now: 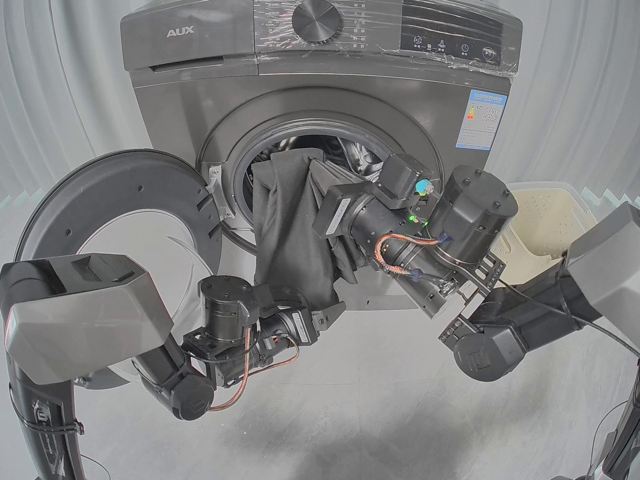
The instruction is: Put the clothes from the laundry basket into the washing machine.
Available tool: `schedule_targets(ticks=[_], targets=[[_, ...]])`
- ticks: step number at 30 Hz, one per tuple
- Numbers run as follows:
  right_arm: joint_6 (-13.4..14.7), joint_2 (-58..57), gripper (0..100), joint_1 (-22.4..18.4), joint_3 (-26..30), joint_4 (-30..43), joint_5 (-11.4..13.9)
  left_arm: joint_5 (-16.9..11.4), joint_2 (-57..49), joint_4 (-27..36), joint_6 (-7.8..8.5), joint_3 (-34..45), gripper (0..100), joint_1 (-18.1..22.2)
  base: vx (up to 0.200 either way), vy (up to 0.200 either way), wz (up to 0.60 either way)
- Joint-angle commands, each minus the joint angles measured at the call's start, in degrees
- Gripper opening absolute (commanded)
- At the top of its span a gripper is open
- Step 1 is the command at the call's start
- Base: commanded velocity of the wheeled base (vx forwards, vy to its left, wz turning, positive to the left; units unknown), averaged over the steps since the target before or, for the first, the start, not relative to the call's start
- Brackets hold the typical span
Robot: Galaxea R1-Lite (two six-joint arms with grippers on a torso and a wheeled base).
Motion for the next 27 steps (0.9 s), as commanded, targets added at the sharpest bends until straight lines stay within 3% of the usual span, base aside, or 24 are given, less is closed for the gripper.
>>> schedule_targets(ticks=[1,5,7,8,11,23,27], targets=[[-0.01,-0.02,0,0.09,1.16,-0.86,0.09,0.07,0.39,-0.28,0.02,-1.27,100,0.04,0.000,0.000,0.00],[-0.01,0.33,0,0.09,1.43,-1.30,0.00,0.60,0.48,-0.37,0.02,-2.41,100,0.39,0.000,0.000,0.00],[-0.09,0.33,0,0.09,1.43,-1.91,0.00,2.27,0.92,-0.46,0.11,-2.85,100,0.39,0.000,0.000,0.00],[-0.09,0.33,0,0.09,1.43,-2.00,0.09,3.32,1.45,-0.54,0.11,-3.64,0,0.31,0.000,0.000,0.00],[-0.09,0.42,0,0.09,1.43,-2.09,0.00,4.81,2.68,-2.30,0.11,-4.61,0,0.31,0.000,0.000,0.00],[-0.27,1.03,0,-0.53,1.25,-2.09,0.09,4.81,-0.57,-5.55,0.99,0.40,0,-1.98,0.000,0.000,0.00],[-0.45,1.12,0,-1.06,1.25,-2.09,0.09,3.94,-5.67,-8.46,5.38,8.66,0,-4.79,0.000,0.000,0.00]])
